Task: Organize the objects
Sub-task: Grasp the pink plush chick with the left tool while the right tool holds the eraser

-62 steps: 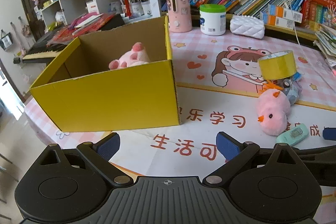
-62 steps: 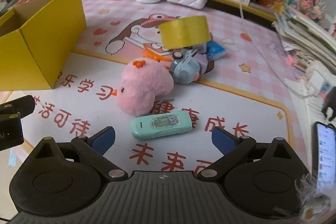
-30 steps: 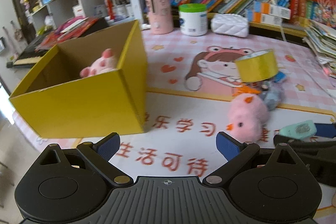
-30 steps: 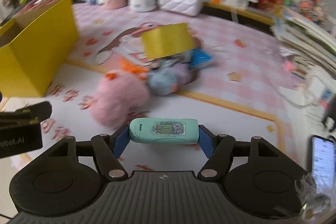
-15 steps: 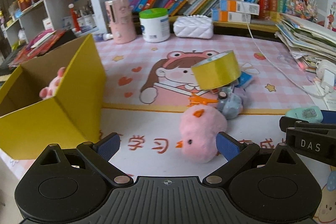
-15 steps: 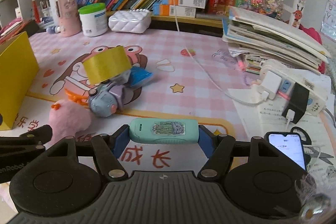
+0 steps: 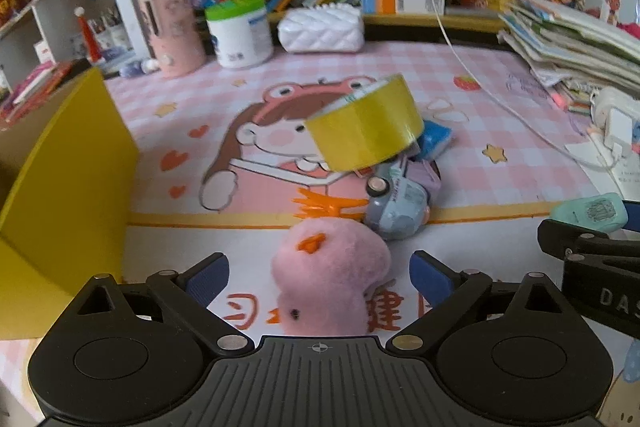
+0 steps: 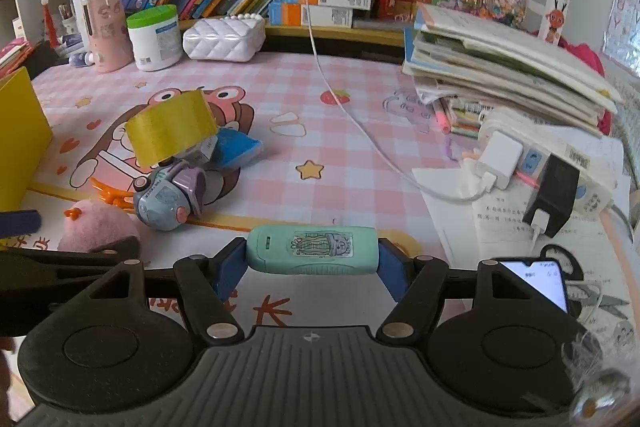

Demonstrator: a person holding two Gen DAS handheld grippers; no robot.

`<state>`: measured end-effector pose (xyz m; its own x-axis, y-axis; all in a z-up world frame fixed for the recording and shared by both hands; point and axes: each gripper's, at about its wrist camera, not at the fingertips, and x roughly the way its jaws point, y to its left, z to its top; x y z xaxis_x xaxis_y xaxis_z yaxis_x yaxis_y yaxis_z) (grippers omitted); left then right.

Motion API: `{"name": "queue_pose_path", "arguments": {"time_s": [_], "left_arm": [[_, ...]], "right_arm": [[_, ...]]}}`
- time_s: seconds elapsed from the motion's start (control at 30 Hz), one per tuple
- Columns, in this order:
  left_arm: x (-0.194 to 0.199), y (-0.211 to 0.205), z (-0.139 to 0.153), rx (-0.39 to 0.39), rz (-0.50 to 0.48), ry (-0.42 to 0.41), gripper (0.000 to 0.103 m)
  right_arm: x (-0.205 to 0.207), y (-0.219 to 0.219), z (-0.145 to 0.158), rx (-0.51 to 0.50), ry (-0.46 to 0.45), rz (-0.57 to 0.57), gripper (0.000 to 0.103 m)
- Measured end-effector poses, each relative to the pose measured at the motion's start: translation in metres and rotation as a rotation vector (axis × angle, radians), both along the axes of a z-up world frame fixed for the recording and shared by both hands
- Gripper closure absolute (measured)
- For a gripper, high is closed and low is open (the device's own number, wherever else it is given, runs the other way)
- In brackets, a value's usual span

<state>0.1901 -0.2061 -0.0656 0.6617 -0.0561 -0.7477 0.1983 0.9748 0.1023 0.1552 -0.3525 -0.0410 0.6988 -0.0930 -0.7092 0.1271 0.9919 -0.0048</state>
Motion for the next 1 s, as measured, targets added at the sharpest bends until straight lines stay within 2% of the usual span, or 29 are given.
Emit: {"name": "queue_pose_path", "arguments": {"time_s": [0.1,0.2,0.43,0.57,0.67,0.8,1.0], "left_arm": [[0.006,-0.003,-0.008,0.008,-0.003,0.028,0.006],[0.008,-0.003,-0.012,0.008,-0.003,0.037,0.013],[0.011,0.005,-0.016,-0.054,0.000,0.058,0.040],[0.007,0.008,-0.014,-0.055,-0.002,0.057,0.042],[0.000,0.019,-0.003,-0.112,0.024,0.039,0.042],[-0.014,0.035,0.017,-0.146,0.049,-0.026,0.042],[-0.036,0.065,0.036,-0.130,0.094,-0.102,0.042]], "right_arm": [[0.001,0.000,-0.001,0.007,0.013,-0.001,0.036],[0.002,0.000,0.000,0.005,0.009,-0.002,0.036],[0.002,0.002,0.001,0.020,0.028,-0.015,0.036],[0.000,0.007,0.002,0.017,0.025,-0.010,0.036],[-0.002,0.011,0.005,0.014,0.016,-0.009,0.036],[-0.002,0.022,0.008,0.012,0.013,-0.005,0.036],[-0.006,0.055,0.012,0.007,0.007,0.069,0.036]]}}
